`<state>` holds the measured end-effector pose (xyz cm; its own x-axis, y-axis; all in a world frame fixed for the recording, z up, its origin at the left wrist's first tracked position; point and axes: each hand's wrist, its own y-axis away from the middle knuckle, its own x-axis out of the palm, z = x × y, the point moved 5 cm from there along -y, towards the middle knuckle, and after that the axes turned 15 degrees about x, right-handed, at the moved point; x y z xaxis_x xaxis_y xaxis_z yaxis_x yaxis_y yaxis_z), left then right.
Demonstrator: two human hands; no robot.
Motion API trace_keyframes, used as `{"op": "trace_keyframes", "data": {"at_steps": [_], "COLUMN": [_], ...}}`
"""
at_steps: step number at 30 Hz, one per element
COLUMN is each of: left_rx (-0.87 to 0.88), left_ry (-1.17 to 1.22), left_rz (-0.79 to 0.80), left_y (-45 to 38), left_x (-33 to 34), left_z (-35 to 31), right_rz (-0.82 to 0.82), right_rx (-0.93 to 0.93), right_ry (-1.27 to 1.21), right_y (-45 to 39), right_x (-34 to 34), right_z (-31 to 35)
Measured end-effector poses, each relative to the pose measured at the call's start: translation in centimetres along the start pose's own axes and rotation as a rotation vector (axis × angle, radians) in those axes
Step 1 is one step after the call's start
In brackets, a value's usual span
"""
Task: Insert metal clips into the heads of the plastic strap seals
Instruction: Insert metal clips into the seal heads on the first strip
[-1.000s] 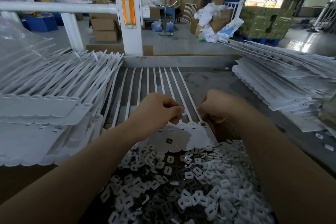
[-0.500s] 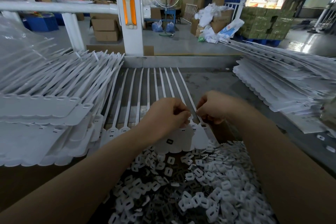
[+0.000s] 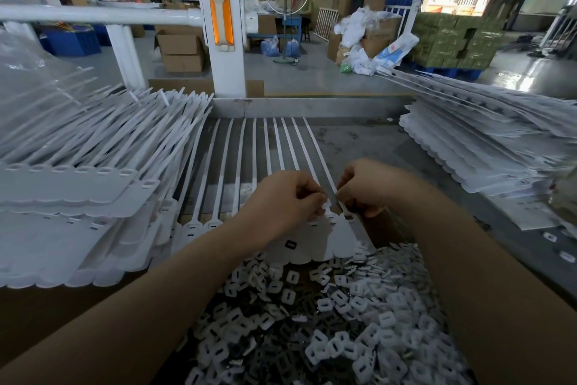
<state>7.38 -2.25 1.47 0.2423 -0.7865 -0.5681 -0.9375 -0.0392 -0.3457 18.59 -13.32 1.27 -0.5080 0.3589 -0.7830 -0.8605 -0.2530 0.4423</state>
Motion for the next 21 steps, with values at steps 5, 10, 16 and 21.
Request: {"op": "trace_keyframes", "data": {"at_steps": [5,10,16,21], "left_rx": [-0.004,-0.014,-0.013,-0.018], "left_ry": [0.005,0.005,0.006,0.003], "left_rz": [-0.001,0.002,0.007,0.018], "left_y": [0.00,0.02,0.14,0.15], "left_x": [-0.03,0.01,0.00,0.04], "left_z": [-0.07,-0.07,-0.09,-0.11], "right_rz": [-0.001,0.001,-0.002,-0.003], "right_rx": [0.002,0.007,0.008,0.004], "right_ry": [-0.006,-0.007,0.009,0.018], "right_y": [-0.24,-0.32,-0.16,0.08], "right_x": [-0.01,0.02,0.03,0.03], "right_z": [-0.09,-0.12,-0.08,-0.10]}}
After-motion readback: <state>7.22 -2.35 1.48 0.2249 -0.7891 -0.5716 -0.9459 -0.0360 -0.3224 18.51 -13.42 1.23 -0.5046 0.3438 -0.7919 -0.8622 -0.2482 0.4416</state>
